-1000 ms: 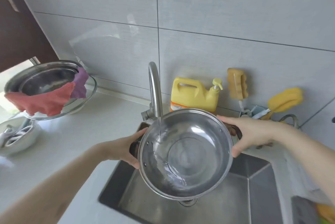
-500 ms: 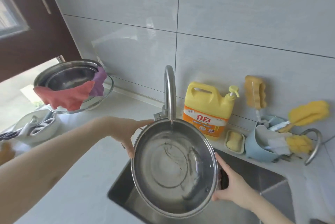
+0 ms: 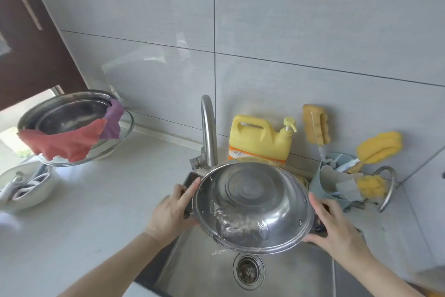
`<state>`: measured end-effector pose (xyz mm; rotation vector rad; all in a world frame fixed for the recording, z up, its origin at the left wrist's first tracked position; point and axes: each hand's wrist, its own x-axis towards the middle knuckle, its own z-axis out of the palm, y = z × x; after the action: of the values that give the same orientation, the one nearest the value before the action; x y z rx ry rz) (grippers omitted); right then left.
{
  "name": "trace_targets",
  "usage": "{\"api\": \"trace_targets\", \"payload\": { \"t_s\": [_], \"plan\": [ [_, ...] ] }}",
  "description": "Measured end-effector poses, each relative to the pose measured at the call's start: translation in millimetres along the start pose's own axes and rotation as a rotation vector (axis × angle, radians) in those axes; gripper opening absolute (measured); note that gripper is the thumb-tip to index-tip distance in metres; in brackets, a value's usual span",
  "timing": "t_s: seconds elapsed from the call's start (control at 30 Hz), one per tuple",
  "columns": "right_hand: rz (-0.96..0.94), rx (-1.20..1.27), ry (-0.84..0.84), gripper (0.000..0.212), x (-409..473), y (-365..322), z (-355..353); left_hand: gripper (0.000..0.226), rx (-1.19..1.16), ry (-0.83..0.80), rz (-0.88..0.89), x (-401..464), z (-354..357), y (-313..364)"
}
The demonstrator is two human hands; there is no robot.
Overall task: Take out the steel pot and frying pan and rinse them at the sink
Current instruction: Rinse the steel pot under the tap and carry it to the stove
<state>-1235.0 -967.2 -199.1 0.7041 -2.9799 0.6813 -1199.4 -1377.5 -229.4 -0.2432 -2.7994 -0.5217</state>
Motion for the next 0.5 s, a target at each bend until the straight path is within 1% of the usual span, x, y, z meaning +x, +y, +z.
{"api": "trace_targets", "payload": {
  "t_s": [0.1, 0.13, 0.17, 0.2, 0.23, 0.27, 0.3, 0.33, 0.37, 0.5],
  "plan": [
    [0.031, -0.063, 0.044, 0.143, -12, 12, -12, 0.141, -0.045, 0.105, -0.030, -3, 8, 12],
    [0.053, -0.091, 0.078, 0.144, -16, 14, -18, 0.134, -0.047, 0.147, -0.007, -3, 9, 17],
    [0.052, -0.123, 0.132, 0.144, -20, 14, -24, 0.118, -0.030, 0.200, 0.046, -3, 10, 23],
    [0.022, -0.149, 0.197, 0.140, -25, 10, -30, 0.098, -0.001, 0.255, 0.112, -2, 8, 28],
    [-0.037, -0.173, 0.273, 0.127, -29, 5, -36, 0.082, 0.033, 0.299, 0.166, 0, 7, 32],
    [-0.119, -0.195, 0.342, 0.105, -31, 2, -42, 0.073, 0.060, 0.337, 0.202, 3, 4, 36],
    [-0.206, -0.219, 0.402, 0.084, -32, 2, -47, 0.072, 0.080, 0.376, 0.237, 6, 0, 40],
    [-0.262, -0.242, 0.452, 0.070, -31, 0, -53, 0.074, 0.093, 0.421, 0.273, 9, -5, 43],
    [-0.290, -0.269, 0.499, 0.061, -31, 0, -57, 0.077, 0.101, 0.470, 0.311, 12, -10, 46],
    [-0.339, -0.350, 0.706, 0.050, -32, -3, -78, 0.096, 0.112, 0.607, 0.423, 27, -37, 61]
  ]
}}
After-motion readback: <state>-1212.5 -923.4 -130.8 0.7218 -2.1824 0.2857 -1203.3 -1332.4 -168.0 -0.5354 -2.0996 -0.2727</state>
